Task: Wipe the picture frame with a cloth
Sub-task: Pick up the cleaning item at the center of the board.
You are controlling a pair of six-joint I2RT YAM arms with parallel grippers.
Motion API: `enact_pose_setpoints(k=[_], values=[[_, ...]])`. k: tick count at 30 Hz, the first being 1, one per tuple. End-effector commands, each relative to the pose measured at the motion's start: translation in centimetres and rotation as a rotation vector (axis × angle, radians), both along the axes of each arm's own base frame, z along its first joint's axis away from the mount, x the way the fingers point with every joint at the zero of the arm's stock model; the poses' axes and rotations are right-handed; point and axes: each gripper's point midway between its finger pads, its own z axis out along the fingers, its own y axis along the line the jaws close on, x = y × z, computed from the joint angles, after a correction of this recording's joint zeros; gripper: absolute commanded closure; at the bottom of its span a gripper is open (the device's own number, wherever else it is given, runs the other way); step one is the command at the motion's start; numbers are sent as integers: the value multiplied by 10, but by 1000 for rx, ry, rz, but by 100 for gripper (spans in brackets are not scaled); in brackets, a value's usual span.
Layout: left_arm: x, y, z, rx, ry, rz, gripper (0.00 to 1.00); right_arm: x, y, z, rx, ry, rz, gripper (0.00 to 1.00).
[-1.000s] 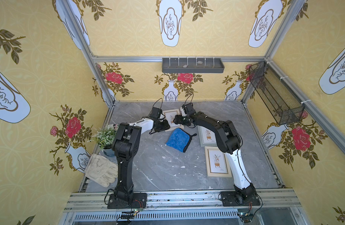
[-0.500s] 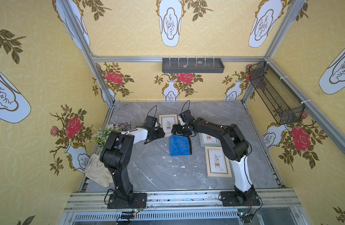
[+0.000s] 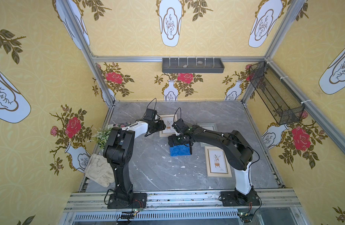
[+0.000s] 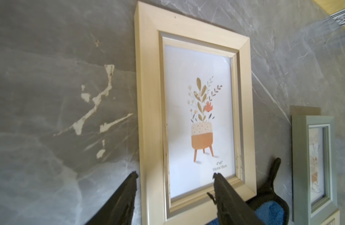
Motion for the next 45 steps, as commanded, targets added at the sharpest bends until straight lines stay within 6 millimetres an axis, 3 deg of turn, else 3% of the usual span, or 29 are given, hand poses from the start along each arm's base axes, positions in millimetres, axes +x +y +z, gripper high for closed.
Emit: enact_pose_setpoints(k=[1,8,13,17,21,25,28,34,39,45], values=[[-1,-1,-12,11,45,-15,36,1,-13,-7,-71,-24,-27,3],[4,-1,-29,36,78,-24,36,-3,-26,-19,-132,-21,-24,4],[0,1,-43,51,107,-30,40,-13,-26,-37,-159,8,2,12],[-6,0,-50,50,122,-40,44,-18,-28,-47,-184,24,12,28],[-16,3,-55,60,132,-49,48,-15,-36,-38,-169,10,-6,50],[-29,4,-59,68,137,-59,51,-2,-47,-17,-93,2,-56,69],[-40,1,-59,78,132,-81,54,9,-53,1,-22,-5,-90,74],[-67,-5,-61,108,121,-120,58,43,-61,28,17,-60,-149,76],[-92,-4,-62,125,123,-139,61,75,-64,34,15,-83,-190,76],[-114,2,-75,134,154,-138,65,109,-54,36,10,-117,-188,76]])
